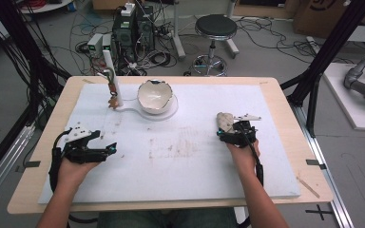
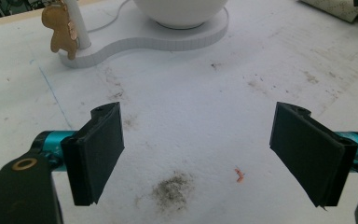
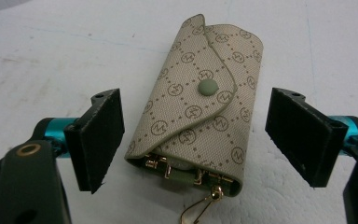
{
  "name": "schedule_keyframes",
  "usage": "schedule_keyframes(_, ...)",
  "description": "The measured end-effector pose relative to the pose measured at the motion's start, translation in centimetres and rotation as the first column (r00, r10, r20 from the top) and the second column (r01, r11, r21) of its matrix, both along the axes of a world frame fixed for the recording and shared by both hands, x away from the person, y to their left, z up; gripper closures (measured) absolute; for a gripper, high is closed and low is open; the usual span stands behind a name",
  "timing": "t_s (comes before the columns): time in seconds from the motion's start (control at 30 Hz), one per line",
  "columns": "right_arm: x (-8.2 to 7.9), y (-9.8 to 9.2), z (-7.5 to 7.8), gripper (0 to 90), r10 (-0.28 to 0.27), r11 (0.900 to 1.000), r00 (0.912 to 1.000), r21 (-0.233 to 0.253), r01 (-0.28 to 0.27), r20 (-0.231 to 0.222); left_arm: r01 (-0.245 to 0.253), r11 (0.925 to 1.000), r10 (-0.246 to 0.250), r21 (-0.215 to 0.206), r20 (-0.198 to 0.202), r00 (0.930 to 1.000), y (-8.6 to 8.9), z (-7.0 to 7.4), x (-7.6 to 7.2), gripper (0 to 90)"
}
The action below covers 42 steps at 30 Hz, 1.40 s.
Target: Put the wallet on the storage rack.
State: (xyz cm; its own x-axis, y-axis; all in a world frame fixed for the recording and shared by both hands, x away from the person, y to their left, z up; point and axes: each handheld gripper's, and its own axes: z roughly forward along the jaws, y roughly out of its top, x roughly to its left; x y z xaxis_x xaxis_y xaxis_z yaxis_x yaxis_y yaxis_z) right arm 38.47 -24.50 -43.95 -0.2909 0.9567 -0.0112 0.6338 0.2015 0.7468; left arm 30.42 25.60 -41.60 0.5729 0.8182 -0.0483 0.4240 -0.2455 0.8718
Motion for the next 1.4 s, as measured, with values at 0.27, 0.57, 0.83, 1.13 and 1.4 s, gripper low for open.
schedule_keyframes(0.27,0.7,0.6,-1.5,18.8,-0.021,0.999,0.996,-0.031,0.019,-0.086,0.009,0.9999,-0.008,0.009,-0.009,0.9999,-0.1,-0.1,0.1,17.4)
schedule_keyframes(0.57,0.7,0.5,-1.5,19.6,-0.018,0.999,0.9963,-0.031,0.015,-0.084,0.02,0.9997,-0.019,0.016,-0.023,0.9995,-0.5,-0.3,0.1,17.5)
schedule_keyframes(0.83,0.5,-0.2,-1.2,34.5,-0.016,1.0,0.9957,-0.012,0.015,-0.091,0.025,0.9995,-0.025,0.018,-0.029,0.9993,-0.7,-0.4,0.1,17.6)
schedule_keyframes(1.13,0.4,-0.3,-0.9,37.4,0.001,1.0,0.9962,-0.013,-0.002,-0.087,0.024,0.9996,-0.023,0.015,-0.027,0.9994,-0.5,-0.3,0.1,17.6)
schedule_keyframes(1.4,-0.3,-0.1,0.5,37.5,0.051,0.998,0.9986,0.023,-0.05,-0.017,0.024,0.9997,-0.024,0.009,-0.025,0.9994,-0.4,-0.3,0.0,17.6)
